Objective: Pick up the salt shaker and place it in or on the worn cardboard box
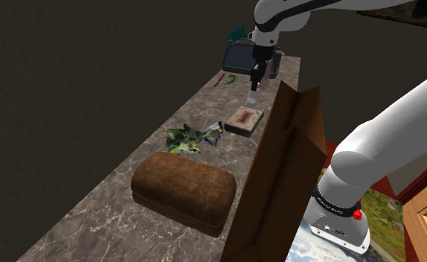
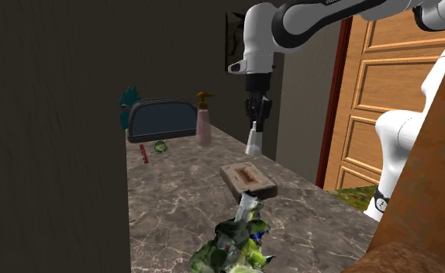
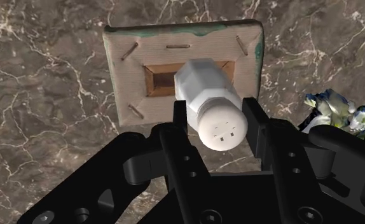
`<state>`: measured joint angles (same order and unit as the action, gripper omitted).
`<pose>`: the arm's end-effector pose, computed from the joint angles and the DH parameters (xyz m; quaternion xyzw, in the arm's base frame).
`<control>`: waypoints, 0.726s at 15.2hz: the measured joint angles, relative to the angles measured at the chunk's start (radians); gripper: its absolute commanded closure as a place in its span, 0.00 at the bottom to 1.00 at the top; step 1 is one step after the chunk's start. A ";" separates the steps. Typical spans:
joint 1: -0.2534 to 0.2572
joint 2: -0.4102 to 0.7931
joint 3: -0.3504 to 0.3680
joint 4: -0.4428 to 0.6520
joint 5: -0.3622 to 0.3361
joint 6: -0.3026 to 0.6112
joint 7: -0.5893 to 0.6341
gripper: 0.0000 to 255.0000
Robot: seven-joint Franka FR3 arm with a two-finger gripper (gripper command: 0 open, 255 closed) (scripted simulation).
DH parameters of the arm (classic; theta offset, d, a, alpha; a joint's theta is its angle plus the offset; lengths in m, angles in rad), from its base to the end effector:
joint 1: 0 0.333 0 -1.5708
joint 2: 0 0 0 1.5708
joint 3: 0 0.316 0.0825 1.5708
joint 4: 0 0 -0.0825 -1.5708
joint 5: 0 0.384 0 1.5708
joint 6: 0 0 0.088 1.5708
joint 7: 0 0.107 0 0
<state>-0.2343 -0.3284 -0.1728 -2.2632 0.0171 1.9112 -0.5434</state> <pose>0.4125 -0.1814 0.4878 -0.9968 -0.0700 -0.0036 0.0383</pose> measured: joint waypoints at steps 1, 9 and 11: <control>0.000 0.002 -0.001 -0.014 0.000 0.016 -0.002 1.00; -0.001 0.013 -0.003 -0.048 0.001 0.061 -0.006 1.00; -0.001 0.013 -0.003 -0.049 0.001 0.062 -0.006 0.00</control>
<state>-0.2349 -0.3156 -0.1760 -2.3118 0.0185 1.9730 -0.5494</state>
